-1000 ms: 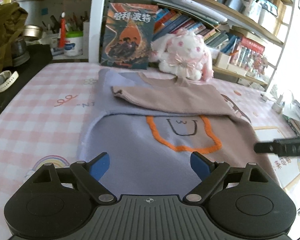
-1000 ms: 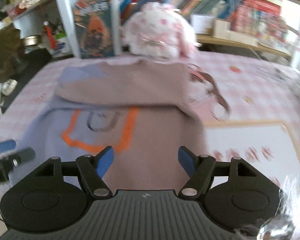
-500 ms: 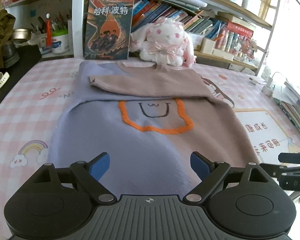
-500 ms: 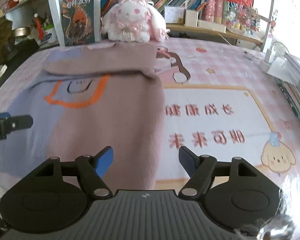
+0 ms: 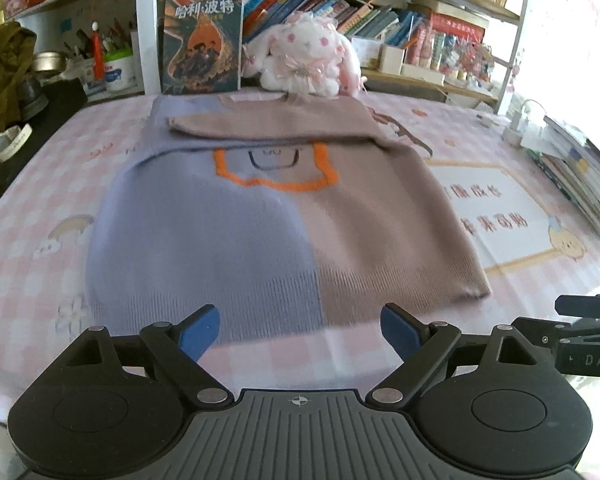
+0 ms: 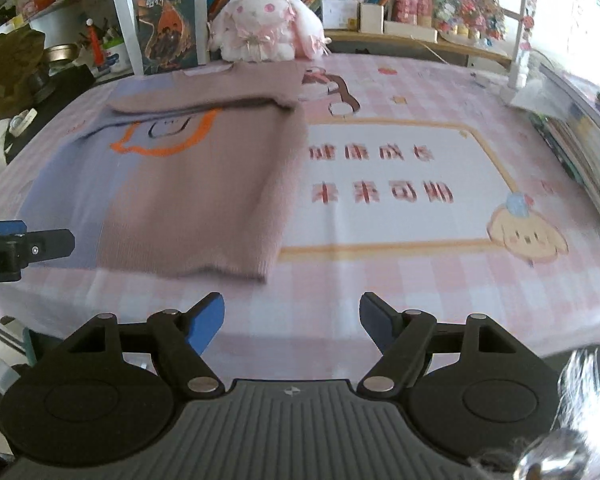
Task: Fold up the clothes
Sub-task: 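Open the right tool and release the pink sleeve over the chest, then close the left tool on the lavender hem while the right tool closes on the pink hem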
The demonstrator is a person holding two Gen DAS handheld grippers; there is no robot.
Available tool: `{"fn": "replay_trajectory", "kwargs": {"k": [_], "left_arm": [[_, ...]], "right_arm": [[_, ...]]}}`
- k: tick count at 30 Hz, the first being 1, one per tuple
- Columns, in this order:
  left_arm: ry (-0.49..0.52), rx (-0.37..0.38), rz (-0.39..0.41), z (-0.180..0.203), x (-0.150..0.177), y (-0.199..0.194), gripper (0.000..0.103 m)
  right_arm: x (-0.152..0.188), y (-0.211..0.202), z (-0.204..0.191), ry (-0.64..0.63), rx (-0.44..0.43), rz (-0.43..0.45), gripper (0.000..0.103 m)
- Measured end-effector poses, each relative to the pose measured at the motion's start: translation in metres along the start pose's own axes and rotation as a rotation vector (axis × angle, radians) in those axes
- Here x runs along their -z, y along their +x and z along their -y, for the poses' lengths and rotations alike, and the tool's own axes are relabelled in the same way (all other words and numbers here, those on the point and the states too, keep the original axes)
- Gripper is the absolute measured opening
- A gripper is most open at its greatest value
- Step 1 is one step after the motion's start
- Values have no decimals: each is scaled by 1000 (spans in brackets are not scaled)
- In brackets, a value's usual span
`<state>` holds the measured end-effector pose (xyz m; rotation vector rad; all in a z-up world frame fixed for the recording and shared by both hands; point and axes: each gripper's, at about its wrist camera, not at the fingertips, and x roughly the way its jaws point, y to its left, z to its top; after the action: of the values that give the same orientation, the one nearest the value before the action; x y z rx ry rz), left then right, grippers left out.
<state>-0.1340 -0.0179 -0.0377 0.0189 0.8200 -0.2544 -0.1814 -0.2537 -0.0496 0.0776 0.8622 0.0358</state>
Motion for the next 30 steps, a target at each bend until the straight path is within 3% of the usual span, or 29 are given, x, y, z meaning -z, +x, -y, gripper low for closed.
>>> {"fn": "replay_trajectory", "kwargs": {"k": [6,12,19,23,30], "left_arm": [[-28,-14,-9,-4,13,-9,90],[-50,-81,1,-27,16,-11,90],[-81,-167,33,-73,7,-3,89],[-107,-208,41,-98,-4,6,81],[-181,-213,16,-133,-21,28,81]], "right_arm": [[14,-8,4,18,-1,-14,73],[19,-10,3,36,-4,-16,73],[1,5,11,118,13,3,71],[-13,15,19,169,18,13,68],[-37,39,28,254,26,5,59]]}}
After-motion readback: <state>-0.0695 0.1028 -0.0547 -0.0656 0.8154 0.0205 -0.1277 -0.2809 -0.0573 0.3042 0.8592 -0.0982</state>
